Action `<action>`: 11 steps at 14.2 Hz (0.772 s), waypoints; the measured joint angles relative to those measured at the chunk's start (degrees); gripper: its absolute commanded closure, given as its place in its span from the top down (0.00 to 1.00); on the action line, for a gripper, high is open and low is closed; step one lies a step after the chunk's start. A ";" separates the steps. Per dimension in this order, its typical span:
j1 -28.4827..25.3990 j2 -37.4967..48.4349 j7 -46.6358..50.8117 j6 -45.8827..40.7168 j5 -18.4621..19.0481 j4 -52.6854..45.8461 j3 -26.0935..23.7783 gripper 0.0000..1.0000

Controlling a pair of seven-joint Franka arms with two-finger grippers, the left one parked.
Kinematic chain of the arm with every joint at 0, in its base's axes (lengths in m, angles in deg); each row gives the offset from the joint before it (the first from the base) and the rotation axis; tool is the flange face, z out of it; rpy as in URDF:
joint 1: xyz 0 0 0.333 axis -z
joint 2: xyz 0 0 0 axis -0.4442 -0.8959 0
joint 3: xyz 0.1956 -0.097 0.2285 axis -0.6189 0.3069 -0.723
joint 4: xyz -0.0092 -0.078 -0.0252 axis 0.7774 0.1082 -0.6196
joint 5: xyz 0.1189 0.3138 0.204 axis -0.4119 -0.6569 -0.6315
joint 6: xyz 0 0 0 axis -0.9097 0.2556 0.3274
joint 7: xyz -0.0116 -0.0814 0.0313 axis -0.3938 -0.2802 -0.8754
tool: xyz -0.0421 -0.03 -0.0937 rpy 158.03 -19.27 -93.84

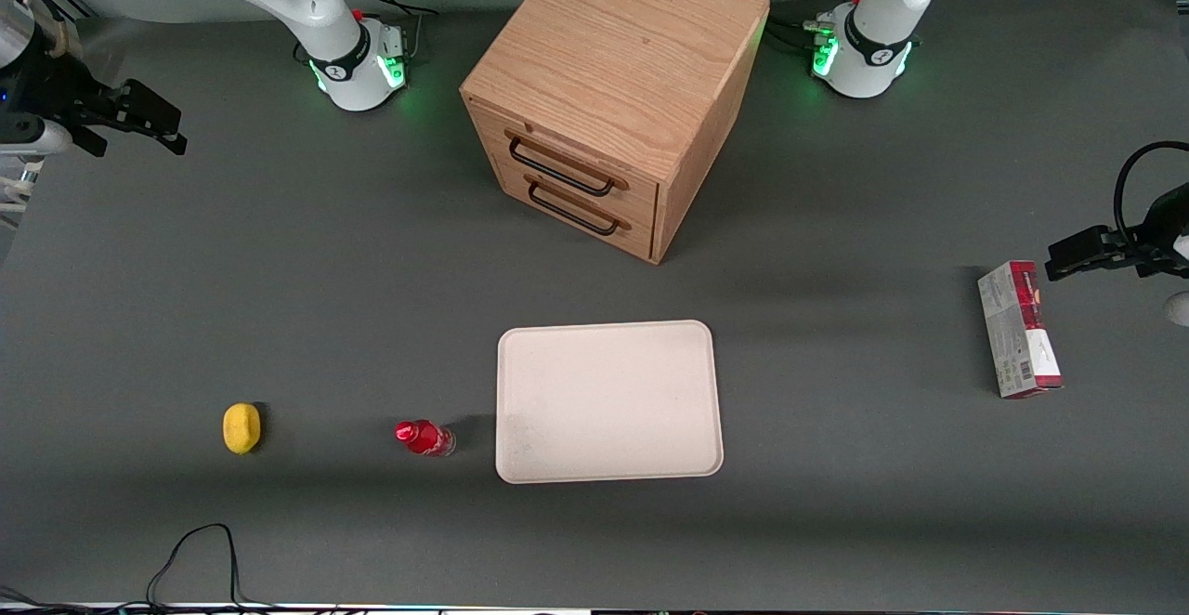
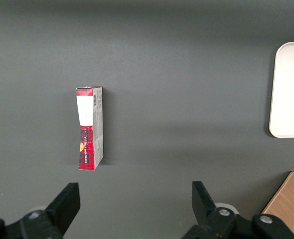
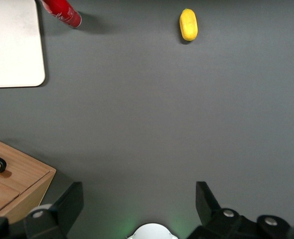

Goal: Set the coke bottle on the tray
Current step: 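Move the right gripper down to the red Coca-Cola bottle and grasp it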

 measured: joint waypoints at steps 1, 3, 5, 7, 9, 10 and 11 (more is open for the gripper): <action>0.12 -0.74 0.01 0.01 0.00 -0.48 0.00 1.00; 0.12 -2.74 0.03 0.27 -0.27 -2.36 -0.25 1.00; 0.00 -7.09 0.03 1.06 -2.08 -7.22 -1.48 1.00; -0.16 -14.35 1.83 2.52 -3.05 -13.88 -5.33 1.00; -0.53 -24.56 6.99 4.84 -3.10 -22.41 -8.98 1.00; -0.60 -30.26 8.90 5.97 -3.10 -26.82 -10.51 1.00; -0.70 -35.96 10.08 8.01 -3.09 -30.80 -11.62 1.00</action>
